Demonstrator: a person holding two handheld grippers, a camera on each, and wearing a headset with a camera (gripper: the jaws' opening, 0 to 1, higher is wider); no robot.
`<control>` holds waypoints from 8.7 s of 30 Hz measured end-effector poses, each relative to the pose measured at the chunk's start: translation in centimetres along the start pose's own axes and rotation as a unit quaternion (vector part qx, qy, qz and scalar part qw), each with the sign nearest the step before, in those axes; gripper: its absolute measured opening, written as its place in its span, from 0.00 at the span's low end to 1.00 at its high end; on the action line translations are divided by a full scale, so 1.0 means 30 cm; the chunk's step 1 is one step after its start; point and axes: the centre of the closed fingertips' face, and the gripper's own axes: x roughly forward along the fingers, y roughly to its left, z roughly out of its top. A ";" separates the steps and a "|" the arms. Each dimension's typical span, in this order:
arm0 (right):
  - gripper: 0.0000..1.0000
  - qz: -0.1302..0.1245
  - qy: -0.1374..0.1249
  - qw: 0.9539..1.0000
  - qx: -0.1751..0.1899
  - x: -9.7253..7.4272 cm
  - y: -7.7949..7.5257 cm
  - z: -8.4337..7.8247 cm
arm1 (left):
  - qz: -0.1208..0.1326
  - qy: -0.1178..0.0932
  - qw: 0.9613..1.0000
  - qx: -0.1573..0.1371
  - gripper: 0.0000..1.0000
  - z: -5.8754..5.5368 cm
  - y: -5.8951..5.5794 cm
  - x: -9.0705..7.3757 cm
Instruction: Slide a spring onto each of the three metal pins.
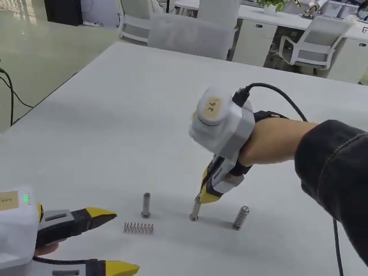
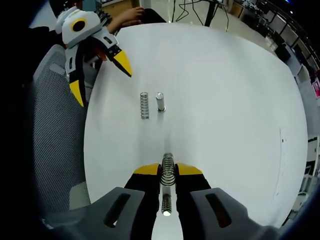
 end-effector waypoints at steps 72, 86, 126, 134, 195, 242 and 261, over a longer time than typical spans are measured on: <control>0.16 0.015 -0.047 0.998 -0.044 0.159 0.137 0.186 | -0.002 0.016 1.000 0.005 0.49 -0.021 -0.005 -0.003; 0.13 0.021 -0.060 0.997 -0.039 0.227 0.146 0.233 | 0.002 0.019 1.000 0.003 0.48 -0.028 0.000 -0.010; 0.07 0.029 -0.052 0.994 -0.087 0.086 0.269 0.222 | -0.007 0.016 1.000 0.014 0.41 -0.014 -0.006 0.001; 0.07 0.037 -0.056 0.992 -0.103 0.052 0.309 0.225 | -0.020 0.007 1.000 0.018 0.32 0.011 -0.024 0.004; 0.08 0.059 -0.105 0.984 -0.135 -0.032 0.374 0.268 | -0.091 -0.011 0.995 0.028 0.03 0.062 -0.113 0.021; 0.08 0.057 -0.096 0.981 -0.160 -0.039 0.406 0.331 | -0.090 0.000 0.996 0.020 0.05 0.031 -0.110 0.032; 0.08 0.035 -0.095 0.986 -0.136 -0.074 0.327 0.310 | -0.046 -0.009 0.999 0.014 0.24 0.037 -0.053 0.012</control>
